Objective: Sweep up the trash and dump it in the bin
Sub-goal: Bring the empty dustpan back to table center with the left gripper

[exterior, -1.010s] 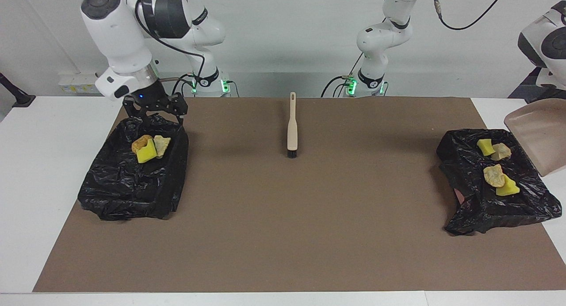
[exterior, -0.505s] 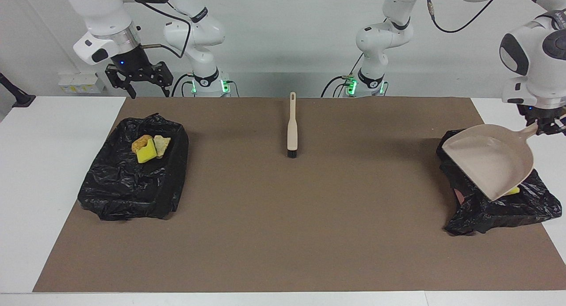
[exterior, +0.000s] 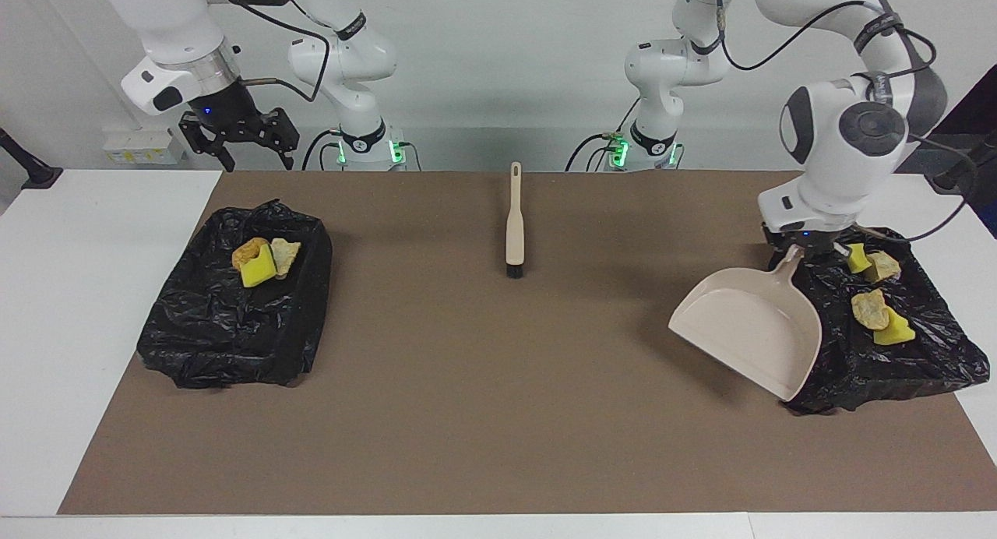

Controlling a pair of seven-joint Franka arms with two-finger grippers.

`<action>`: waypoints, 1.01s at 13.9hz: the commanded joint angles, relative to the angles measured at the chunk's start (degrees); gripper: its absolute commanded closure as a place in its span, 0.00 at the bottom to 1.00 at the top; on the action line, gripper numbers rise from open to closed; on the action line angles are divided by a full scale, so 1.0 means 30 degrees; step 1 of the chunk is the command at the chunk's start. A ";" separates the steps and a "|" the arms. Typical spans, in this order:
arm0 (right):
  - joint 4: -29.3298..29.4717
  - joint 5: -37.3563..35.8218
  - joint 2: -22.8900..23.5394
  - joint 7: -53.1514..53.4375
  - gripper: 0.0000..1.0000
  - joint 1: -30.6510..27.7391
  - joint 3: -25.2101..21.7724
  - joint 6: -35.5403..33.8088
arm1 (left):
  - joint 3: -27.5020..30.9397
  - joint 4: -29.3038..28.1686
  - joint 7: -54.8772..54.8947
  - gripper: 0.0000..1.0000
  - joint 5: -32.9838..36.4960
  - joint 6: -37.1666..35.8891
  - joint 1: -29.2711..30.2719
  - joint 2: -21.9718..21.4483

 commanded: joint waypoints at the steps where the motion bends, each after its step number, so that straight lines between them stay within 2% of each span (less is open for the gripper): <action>1: 0.1163 -0.0053 0.0624 -0.0498 0.00 -0.0089 -0.0102 -0.0420 | 0.0355 -0.0192 -0.5943 1.00 -0.1390 0.1350 -0.2756 0.0871; 3: 0.0987 -0.0024 0.0448 -0.0498 0.00 -0.0119 -0.0043 -0.0478 | 0.0355 0.0128 -0.8853 1.00 -0.2622 0.2086 -0.4222 0.1543; 7: 0.0783 -0.0023 0.0331 -0.0527 0.00 -0.0149 -0.0072 -0.0478 | 0.0384 0.2407 -1.5097 1.00 -0.4731 0.2969 -0.7210 0.3798; 12: 0.0664 -0.0023 0.0214 -0.0527 0.00 -0.0120 -0.0072 -0.0478 | 0.0530 0.6010 -1.9577 1.00 -0.4621 0.2704 -0.9937 0.6783; 14: 0.0547 -0.0023 0.0184 -0.0527 0.00 -0.0149 -0.0072 -0.0478 | 0.0530 0.7098 -2.0581 1.00 -0.4620 0.2471 -1.0088 0.7578</action>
